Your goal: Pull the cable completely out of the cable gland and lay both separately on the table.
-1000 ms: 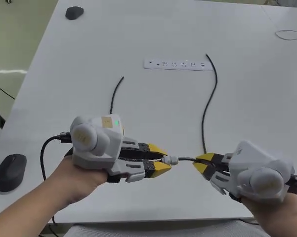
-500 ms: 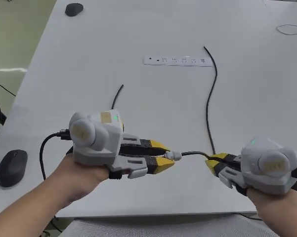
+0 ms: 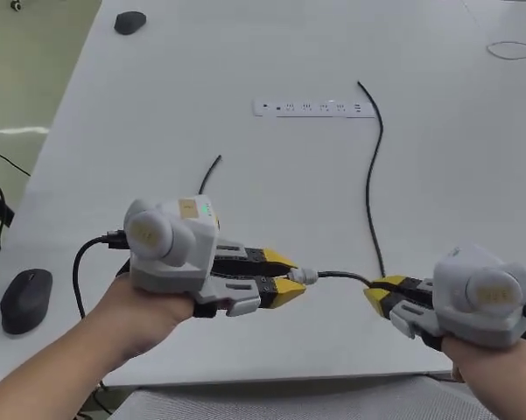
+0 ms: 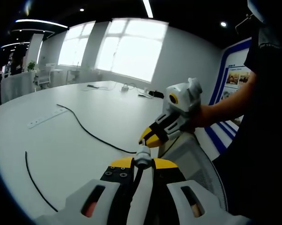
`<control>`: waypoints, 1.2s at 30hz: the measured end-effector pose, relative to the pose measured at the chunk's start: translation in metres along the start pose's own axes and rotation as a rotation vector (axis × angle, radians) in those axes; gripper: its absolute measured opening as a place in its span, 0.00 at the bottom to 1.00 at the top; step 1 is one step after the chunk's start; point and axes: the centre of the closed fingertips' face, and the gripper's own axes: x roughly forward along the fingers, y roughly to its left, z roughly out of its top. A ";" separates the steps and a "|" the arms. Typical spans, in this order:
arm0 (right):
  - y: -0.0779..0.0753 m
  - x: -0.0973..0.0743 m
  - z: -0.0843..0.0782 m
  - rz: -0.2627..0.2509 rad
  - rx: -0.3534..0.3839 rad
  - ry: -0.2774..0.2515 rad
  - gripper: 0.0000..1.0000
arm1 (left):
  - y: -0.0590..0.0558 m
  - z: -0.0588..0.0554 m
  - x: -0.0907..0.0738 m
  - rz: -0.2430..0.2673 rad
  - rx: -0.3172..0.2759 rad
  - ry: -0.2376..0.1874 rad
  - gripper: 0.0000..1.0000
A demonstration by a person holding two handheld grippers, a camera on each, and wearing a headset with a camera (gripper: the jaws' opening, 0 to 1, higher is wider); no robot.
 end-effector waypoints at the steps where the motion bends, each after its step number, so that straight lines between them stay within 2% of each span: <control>1: 0.002 -0.001 0.002 0.002 -0.002 0.000 0.03 | 0.000 0.000 0.000 0.002 0.001 0.001 0.15; 5: 0.008 -0.004 0.010 0.012 -0.067 0.004 0.04 | 0.001 0.000 -0.002 0.005 -0.003 -0.002 0.15; 7: 0.013 -0.004 0.015 0.027 -0.080 -0.004 0.08 | 0.001 0.001 -0.003 0.006 -0.007 -0.008 0.15; 9: 0.026 -0.006 0.030 0.064 -0.142 -0.035 0.12 | 0.000 0.000 -0.003 0.003 -0.012 -0.010 0.15; 10: 0.032 -0.006 0.036 0.087 -0.148 -0.056 0.14 | 0.001 0.000 -0.003 0.002 -0.014 -0.009 0.15; 12: 0.043 -0.006 0.047 0.110 -0.200 -0.070 0.16 | 0.002 -0.002 -0.003 0.003 -0.017 -0.002 0.15; 14: 0.049 -0.005 0.052 0.103 -0.277 -0.050 0.15 | 0.002 -0.001 -0.003 0.002 -0.015 0.000 0.15; 17: 0.061 -0.003 0.059 0.113 -0.358 -0.052 0.14 | 0.002 0.000 -0.003 0.002 -0.019 0.000 0.15; 20: 0.066 0.000 0.058 0.088 -0.436 -0.031 0.11 | 0.002 -0.002 -0.002 0.000 -0.014 0.009 0.15; 25: 0.073 -0.002 0.063 0.103 -0.453 -0.057 0.05 | -0.002 -0.004 -0.001 -0.005 -0.015 0.016 0.15; 28: 0.072 0.000 0.062 0.100 -0.477 -0.040 0.04 | -0.002 -0.005 0.000 -0.002 -0.014 0.019 0.15; 36: 0.070 0.001 0.059 0.106 -0.473 -0.026 0.03 | -0.002 -0.006 0.002 0.001 -0.004 0.024 0.15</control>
